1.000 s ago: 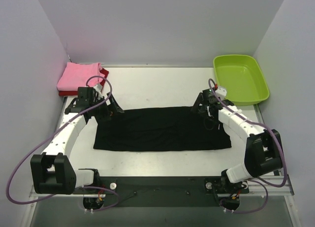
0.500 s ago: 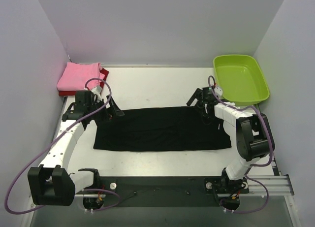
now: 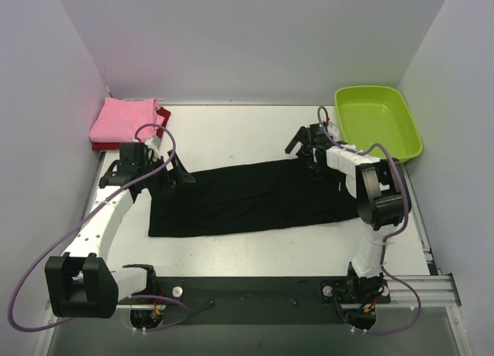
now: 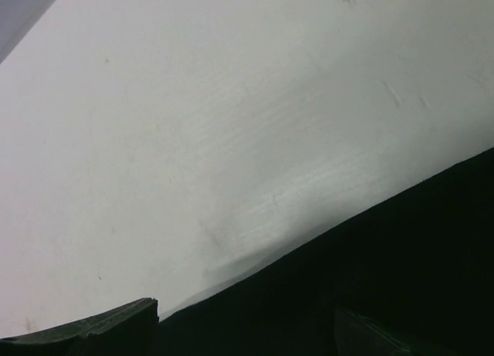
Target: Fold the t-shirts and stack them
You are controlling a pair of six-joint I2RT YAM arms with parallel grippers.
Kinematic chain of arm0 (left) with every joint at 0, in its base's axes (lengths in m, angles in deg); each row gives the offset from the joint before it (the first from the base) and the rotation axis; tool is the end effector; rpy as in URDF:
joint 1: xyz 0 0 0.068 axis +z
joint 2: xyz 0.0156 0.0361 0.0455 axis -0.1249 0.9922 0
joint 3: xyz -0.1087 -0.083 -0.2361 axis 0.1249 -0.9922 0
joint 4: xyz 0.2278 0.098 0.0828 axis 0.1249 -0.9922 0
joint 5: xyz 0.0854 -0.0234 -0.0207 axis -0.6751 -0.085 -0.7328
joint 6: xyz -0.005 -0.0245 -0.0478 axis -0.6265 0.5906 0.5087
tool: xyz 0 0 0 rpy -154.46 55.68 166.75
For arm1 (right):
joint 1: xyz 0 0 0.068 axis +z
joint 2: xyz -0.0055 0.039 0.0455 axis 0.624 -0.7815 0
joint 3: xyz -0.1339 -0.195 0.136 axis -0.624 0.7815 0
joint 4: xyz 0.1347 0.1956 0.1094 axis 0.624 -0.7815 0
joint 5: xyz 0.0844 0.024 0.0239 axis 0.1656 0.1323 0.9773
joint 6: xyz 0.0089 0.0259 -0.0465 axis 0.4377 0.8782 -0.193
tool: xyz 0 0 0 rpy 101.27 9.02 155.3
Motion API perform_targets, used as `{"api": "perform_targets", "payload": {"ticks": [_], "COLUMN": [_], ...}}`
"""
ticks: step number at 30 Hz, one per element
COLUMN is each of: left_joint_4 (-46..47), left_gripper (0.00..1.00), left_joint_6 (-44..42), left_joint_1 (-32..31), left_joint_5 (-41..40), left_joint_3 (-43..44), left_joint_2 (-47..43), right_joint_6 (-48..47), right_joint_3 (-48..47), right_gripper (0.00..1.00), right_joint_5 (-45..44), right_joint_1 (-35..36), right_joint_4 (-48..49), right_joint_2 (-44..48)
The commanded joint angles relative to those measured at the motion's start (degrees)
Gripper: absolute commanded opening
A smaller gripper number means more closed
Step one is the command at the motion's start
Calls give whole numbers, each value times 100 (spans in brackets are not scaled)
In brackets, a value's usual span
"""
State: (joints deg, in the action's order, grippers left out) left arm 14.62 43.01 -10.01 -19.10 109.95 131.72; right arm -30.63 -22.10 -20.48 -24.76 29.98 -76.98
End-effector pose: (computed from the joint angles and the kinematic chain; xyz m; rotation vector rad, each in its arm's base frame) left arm 0.2422 -0.0257 0.2654 -0.3594 2.4581 -0.7133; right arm 0.3967 0.1002 0.1755 0.5793 2.2196 0.6290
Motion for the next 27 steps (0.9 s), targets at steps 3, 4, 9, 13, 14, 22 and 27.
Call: {"api": "perform_targets", "payload": {"ticks": [3, 4, 9, 13, 14, 22, 27], "left_joint_4": [25, 8, -2, 51, 69, 587, 921], "left_gripper": [97, 98, 98, 97, 97, 97, 97], "left_joint_6": [-129, -147, -182, -156, -156, 116, 328], "left_joint_1": [72, 81, 116, 134, 134, 160, 160], "left_joint_5": [15, -11, -20, 6, 15, 191, 218], "left_joint_3": [35, 44, 9, -140, -167, -466, -641], "left_joint_2": [-20, -29, -20, -46, -81, -99, -266], "right_joint_6": [214, 257, 389, 705, 828, 1339, 1418], "right_joint_3": [-1561, -1861, -3838, -5708, -5931, -6365, -5013], "right_gripper": [100, 100, 100, 100, 100, 100, 100], "right_joint_5": [451, 512, 933, 1329, 1391, 1375, 1427], "right_joint_1": [83, 109, 338, 417, 426, 409, 207], "right_joint_4": [-457, -562, -1300, -1687, -1696, -82, 1580], "right_joint_2": [-1197, -1347, -2656, -3631, -3946, -4207, -3081]}}
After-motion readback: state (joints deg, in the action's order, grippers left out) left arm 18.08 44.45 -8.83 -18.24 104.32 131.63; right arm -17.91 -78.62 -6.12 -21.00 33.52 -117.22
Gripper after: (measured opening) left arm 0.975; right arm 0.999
